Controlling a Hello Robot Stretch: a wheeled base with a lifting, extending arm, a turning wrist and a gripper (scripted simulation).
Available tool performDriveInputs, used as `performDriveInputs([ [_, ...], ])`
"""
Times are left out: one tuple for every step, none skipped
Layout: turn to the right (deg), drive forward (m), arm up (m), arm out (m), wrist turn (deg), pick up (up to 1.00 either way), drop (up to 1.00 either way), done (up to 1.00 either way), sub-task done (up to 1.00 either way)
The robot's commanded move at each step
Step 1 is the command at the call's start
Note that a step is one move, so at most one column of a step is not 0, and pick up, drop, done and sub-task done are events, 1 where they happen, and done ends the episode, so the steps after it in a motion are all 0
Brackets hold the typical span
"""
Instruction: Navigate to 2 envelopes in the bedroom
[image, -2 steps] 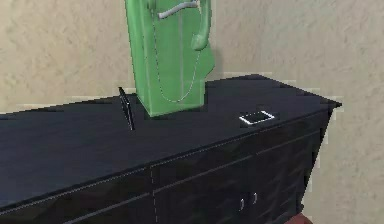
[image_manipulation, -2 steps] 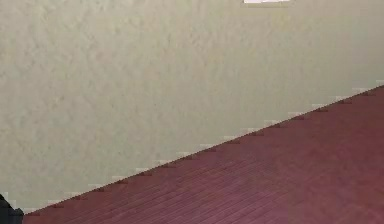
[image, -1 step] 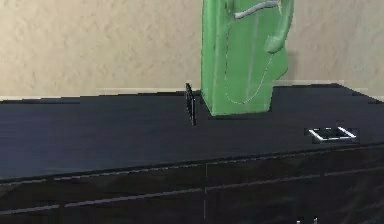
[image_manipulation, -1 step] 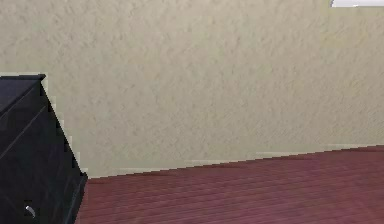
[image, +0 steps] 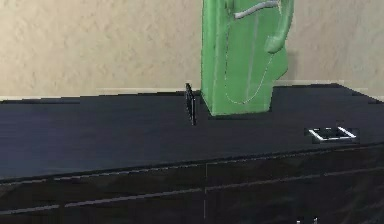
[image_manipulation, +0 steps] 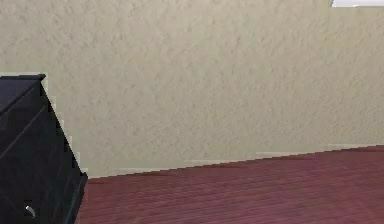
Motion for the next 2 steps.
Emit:
performDriveInputs([
  [-45.0,0.0,0.0,0.0,0.0,0.0,0.0,0.0,0.0],
  [-45.0,0.0,0.0,0.0,0.0,0.0,0.0,0.0,0.0],
])
